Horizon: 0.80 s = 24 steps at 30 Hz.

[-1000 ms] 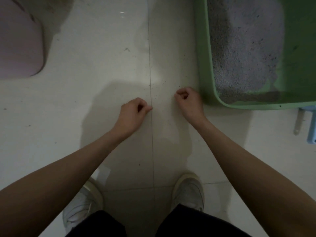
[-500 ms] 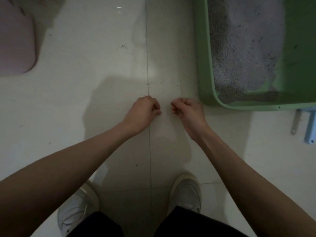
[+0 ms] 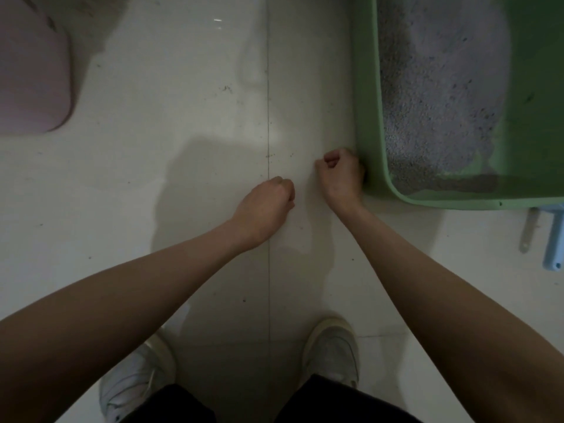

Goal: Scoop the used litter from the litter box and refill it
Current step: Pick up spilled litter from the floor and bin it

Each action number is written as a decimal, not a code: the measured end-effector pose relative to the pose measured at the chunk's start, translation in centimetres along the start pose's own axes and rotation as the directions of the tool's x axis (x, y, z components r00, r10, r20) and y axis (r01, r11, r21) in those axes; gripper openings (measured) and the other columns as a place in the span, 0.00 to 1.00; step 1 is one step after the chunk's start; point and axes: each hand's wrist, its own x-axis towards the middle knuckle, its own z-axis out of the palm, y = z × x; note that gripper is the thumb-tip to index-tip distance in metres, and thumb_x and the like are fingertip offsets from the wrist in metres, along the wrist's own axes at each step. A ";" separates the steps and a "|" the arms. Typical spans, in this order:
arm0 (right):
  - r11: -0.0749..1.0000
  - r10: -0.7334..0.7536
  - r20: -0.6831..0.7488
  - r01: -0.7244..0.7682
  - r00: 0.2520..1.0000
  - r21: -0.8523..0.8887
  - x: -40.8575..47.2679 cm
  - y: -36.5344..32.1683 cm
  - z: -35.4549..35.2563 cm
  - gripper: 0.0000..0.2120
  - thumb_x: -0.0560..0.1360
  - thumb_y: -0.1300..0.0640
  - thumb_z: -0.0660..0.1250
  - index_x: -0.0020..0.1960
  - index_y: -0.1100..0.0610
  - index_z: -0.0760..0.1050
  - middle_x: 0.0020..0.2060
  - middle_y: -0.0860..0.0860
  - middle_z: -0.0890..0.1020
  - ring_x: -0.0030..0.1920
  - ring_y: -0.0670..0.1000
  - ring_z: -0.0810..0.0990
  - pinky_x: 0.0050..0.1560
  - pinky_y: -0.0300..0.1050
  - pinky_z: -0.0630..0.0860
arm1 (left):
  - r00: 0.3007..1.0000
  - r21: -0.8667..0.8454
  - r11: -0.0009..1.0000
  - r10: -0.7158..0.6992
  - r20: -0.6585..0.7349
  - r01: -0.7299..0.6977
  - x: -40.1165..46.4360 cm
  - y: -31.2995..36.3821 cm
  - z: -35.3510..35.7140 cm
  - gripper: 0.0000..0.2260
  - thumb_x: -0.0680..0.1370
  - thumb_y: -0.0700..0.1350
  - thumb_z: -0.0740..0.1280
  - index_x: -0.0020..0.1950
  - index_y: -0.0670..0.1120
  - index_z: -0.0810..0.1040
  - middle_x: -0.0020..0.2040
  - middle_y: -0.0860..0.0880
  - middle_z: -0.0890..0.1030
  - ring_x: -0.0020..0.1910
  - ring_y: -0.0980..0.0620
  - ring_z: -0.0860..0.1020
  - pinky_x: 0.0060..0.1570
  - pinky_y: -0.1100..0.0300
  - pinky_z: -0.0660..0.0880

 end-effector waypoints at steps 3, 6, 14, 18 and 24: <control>0.999 -0.018 0.007 0.018 1.000 -0.027 0.3 -0.2 0.0 0.08 0.74 0.62 0.64 0.50 0.65 0.78 0.48 0.58 0.82 0.48 0.52 0.78 0.49 0.42 0.73 | 0.999 -0.017 0.999 0.033 -0.023 -0.033 -0.1 0.1 0.2 0.06 0.78 0.40 0.61 0.51 0.39 0.76 0.50 0.41 0.76 0.49 0.42 0.75 0.49 0.50 0.71; 0.996 -0.055 0.030 0.057 0.998 -0.070 0.3 -0.5 0.0 0.08 0.75 0.63 0.63 0.45 0.66 0.79 0.43 0.59 0.82 0.43 0.51 0.78 0.42 0.40 0.71 | 0.998 0.060 0.996 0.067 -0.009 -0.067 0.0 0.0 0.6 0.07 0.79 0.37 0.59 0.52 0.38 0.75 0.51 0.40 0.74 0.49 0.41 0.74 0.47 0.49 0.72; 0.754 0.167 0.334 -0.338 0.928 0.563 -0.8 -0.8 -1.1 0.12 0.77 0.66 0.61 0.35 0.59 0.73 0.28 0.50 0.74 0.29 0.45 0.70 0.30 0.34 0.68 | 0.981 -0.324 0.927 -0.193 0.021 0.189 0.5 -1.1 -0.8 0.05 0.77 0.38 0.63 0.45 0.40 0.78 0.44 0.46 0.77 0.43 0.50 0.74 0.44 0.63 0.68; 0.247 0.175 0.561 -0.588 0.809 0.771 -2.1 -0.7 -1.4 0.11 0.76 0.72 0.57 0.37 0.64 0.72 0.34 0.56 0.76 0.35 0.48 0.74 0.33 0.32 0.76 | 0.909 -0.912 0.244 -0.341 0.239 0.331 -0.9 -3.1 -3.7 0.09 0.78 0.35 0.61 0.39 0.40 0.75 0.35 0.47 0.74 0.31 0.57 0.73 0.33 0.67 0.73; 0.487 0.176 0.599 -0.598 0.781 0.636 -3.5 -3.2 -1.7 0.11 0.77 0.69 0.54 0.40 0.62 0.72 0.34 0.55 0.74 0.34 0.49 0.73 0.33 0.35 0.74 | 0.888 -0.970 0.101 -0.432 0.156 0.220 -3.2 -5.2 -6.2 0.05 0.75 0.31 0.63 0.42 0.40 0.73 0.31 0.48 0.81 0.31 0.56 0.79 0.35 0.68 0.76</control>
